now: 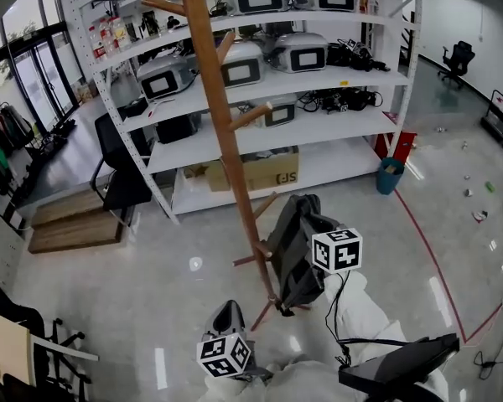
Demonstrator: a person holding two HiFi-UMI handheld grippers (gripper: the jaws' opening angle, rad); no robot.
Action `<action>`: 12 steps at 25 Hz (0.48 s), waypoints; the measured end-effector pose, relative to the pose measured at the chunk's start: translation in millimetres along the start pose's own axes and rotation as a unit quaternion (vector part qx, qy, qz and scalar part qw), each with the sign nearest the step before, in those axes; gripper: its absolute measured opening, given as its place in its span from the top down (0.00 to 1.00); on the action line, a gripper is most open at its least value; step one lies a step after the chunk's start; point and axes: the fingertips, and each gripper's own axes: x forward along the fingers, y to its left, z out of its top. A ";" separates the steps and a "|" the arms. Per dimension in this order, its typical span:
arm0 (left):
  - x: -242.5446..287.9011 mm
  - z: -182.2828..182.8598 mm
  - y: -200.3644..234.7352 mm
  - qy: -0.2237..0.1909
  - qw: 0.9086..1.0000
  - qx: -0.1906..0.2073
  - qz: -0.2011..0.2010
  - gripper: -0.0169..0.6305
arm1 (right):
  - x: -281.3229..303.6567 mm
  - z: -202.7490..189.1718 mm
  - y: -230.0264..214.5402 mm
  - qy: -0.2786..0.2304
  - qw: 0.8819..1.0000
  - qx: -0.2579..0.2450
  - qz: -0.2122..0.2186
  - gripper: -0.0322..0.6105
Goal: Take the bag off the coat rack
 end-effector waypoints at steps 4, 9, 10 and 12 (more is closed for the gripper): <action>2.4 -5.1 -17.7 0.008 1.000 0.010 -0.028 0.97 | -22.7 -17.6 3.9 0.008 1.000 -0.009 -0.009 0.89; 8.7 -15.8 -48.8 0.024 0.997 0.025 -0.071 0.97 | -59.9 -48.8 3.8 0.023 0.999 -0.002 -0.028 0.89; 9.9 -17.8 -53.9 0.027 0.996 0.028 -0.079 0.97 | -66.4 -56.1 4.7 0.025 0.999 0.000 -0.032 0.89; 11.6 -20.1 -62.9 0.030 0.995 0.033 -0.092 0.97 | -78.1 -69.8 8.8 0.028 0.999 0.004 -0.038 0.89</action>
